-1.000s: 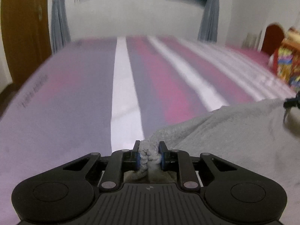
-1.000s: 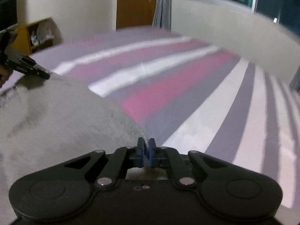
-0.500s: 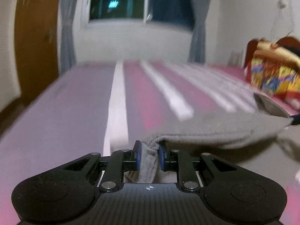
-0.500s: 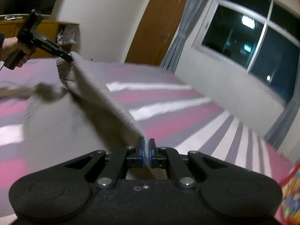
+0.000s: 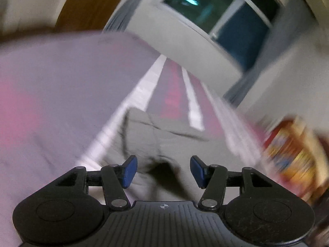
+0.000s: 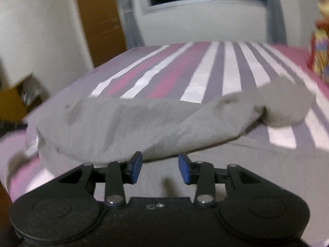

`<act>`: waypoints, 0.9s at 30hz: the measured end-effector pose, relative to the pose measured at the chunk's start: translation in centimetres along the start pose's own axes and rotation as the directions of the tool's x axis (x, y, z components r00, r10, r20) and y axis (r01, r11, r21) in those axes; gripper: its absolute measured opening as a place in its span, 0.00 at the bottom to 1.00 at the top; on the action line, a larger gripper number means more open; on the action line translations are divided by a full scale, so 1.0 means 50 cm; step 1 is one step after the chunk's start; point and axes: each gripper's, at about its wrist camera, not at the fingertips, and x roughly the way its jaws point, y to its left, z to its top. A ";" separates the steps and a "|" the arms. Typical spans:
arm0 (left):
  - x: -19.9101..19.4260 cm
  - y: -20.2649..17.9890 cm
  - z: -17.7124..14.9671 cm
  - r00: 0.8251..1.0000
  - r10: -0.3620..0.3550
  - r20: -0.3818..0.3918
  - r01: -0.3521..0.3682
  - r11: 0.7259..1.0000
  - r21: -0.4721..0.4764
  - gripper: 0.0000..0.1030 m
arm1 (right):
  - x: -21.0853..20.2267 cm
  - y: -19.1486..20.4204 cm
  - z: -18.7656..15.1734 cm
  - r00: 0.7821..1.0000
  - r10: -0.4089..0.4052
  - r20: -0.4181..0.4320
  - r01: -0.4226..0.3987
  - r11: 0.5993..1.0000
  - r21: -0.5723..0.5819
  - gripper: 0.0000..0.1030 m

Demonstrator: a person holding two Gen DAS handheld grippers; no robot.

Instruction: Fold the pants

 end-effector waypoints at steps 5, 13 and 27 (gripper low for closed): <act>0.053 0.024 -0.030 0.998 -0.050 -0.043 0.041 0.977 -0.208 0.54 | 0.071 -0.028 0.016 0.996 0.022 -0.090 0.005 0.958 0.287 0.43; 0.124 0.028 -0.028 0.998 -0.033 -0.050 0.018 0.963 -0.269 0.23 | 0.176 -0.050 0.040 0.974 -0.081 -0.210 0.151 0.926 0.345 0.32; 0.086 -0.031 -0.057 0.970 0.128 -0.207 -0.112 0.990 0.087 0.19 | 0.022 -0.033 -0.119 0.997 -0.010 -0.073 0.026 0.975 0.220 0.12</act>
